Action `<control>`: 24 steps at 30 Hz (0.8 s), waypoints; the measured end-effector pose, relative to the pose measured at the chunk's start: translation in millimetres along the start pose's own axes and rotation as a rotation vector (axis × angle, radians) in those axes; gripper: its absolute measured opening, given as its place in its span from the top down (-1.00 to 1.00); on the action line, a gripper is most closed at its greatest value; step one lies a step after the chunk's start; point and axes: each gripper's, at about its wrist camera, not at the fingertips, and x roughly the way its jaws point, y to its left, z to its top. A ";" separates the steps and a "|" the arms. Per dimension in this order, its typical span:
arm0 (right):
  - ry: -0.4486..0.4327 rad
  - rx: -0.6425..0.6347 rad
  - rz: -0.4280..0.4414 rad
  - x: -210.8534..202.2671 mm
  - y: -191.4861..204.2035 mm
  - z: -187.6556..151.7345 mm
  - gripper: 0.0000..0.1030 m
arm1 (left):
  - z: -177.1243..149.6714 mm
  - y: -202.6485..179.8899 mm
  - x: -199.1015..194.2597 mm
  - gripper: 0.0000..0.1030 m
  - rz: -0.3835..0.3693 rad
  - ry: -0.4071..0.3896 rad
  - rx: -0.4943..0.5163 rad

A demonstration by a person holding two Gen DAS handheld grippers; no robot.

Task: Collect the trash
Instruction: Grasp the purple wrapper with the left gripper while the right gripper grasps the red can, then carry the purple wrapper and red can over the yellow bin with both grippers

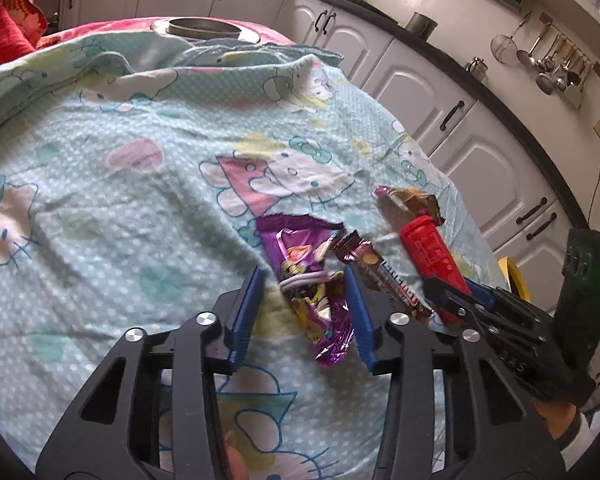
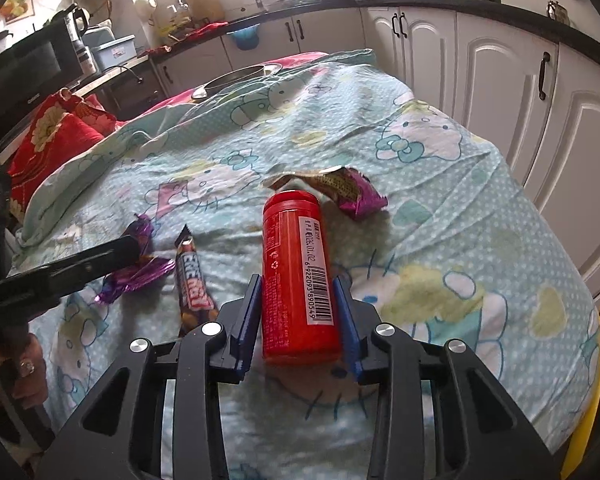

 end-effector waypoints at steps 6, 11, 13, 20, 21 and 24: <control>0.002 -0.002 0.014 -11.2 0.1 -11.4 0.36 | -2.4 5.5 -0.2 0.66 -0.018 0.012 -0.018; -0.004 0.005 0.025 -22.1 -1.4 -22.0 0.36 | -1.0 5.5 -7.4 0.72 -0.012 -0.001 -0.025; -0.011 0.013 0.028 -28.0 -3.2 -26.1 0.37 | 0.0 1.6 -13.1 0.73 -0.008 -0.018 -0.015; -0.053 0.024 0.034 -49.4 -6.6 -30.6 0.37 | 5.3 -16.7 -35.9 0.75 -0.001 -0.093 0.029; -0.059 0.025 0.035 -53.1 -7.2 -30.1 0.37 | 5.9 -22.0 -40.0 0.76 0.008 -0.110 0.047; -0.081 0.029 0.038 -63.5 -10.5 -28.7 0.37 | 6.0 -38.0 -49.0 0.75 0.008 -0.142 0.100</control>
